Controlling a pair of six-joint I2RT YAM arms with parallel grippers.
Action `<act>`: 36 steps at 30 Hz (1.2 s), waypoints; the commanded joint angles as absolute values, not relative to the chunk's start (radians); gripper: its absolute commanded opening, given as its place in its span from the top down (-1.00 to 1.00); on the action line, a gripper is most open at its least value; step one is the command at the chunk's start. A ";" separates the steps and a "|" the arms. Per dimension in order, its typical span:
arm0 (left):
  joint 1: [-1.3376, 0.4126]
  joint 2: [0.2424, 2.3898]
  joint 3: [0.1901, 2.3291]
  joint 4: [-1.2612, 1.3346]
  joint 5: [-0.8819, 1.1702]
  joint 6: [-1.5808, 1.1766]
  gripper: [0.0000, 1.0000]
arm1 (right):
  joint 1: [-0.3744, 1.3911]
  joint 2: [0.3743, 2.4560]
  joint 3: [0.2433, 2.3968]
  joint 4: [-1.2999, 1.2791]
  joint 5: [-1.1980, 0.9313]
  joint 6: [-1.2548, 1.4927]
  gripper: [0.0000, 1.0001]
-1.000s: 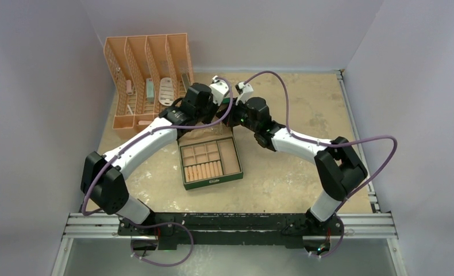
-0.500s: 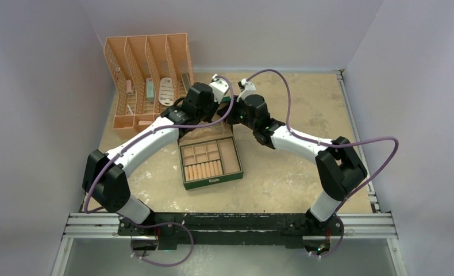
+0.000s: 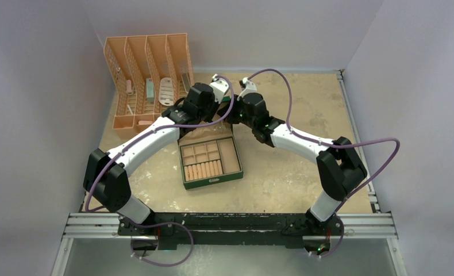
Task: Organize the mixed jewelry
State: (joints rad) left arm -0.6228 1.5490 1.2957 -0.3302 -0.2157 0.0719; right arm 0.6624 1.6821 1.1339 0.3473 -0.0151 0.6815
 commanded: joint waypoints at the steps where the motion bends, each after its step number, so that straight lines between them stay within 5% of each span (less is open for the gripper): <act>1: -0.616 1.542 1.322 -0.288 -0.246 0.057 0.73 | 0.664 1.636 1.184 0.325 0.055 0.715 1.00; 36: -0.613 1.560 1.351 -0.330 -0.310 -0.026 0.47 | 0.627 1.661 1.247 0.258 0.073 0.825 1.00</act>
State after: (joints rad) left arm -0.6228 1.5673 1.2999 -0.3340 -0.2726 0.0071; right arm 0.6338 1.6630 1.1915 0.2638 0.0608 0.8051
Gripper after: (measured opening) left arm 0.261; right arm 0.012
